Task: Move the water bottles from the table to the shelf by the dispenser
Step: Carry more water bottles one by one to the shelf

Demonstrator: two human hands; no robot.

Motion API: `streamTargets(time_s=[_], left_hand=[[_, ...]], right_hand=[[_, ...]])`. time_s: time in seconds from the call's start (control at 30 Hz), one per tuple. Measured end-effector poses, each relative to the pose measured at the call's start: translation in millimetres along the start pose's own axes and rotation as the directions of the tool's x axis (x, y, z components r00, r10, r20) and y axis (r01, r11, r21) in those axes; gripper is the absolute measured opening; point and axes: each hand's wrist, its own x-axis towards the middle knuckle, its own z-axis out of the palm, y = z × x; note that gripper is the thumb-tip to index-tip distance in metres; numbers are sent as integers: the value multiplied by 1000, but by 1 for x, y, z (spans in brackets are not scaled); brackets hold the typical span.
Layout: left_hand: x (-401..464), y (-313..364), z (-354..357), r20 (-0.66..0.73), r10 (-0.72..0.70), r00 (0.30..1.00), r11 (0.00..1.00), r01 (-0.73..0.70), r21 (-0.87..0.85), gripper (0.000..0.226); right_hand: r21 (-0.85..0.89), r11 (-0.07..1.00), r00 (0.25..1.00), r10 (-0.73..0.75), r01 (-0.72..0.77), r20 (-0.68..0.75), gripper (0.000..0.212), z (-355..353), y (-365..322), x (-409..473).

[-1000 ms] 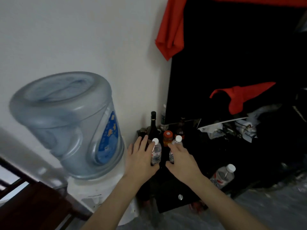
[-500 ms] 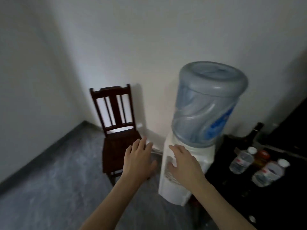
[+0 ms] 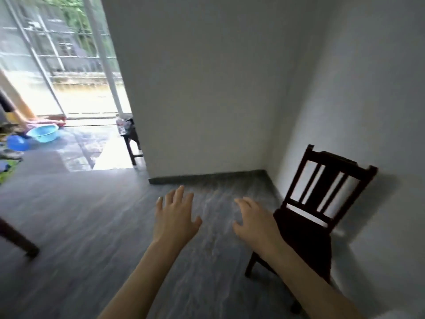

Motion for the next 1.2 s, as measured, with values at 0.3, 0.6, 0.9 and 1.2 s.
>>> streamTargets(time_s=[0.3,0.6,0.9,1.2], left_hand=[[-76,-104,-52,-126,-533,837,828,546,125,64],[-168,-183,-100,-295,-730,617,618,780,100,79],[-248,-239,-98,-299,-825,479,489,871,46,95],[-317,-284,-106,-308,-859,408,438,899,-29,87]], right_hand=[[-70,895,898,-438,441,45,75,20,-132,57],[-28,663,664,-748,748,10,85,29,-278,35],[-19,524,524,-852,852,10,95,51,-377,-35],[-43,425,427,-904,904,24,86,72,-455,-96]])
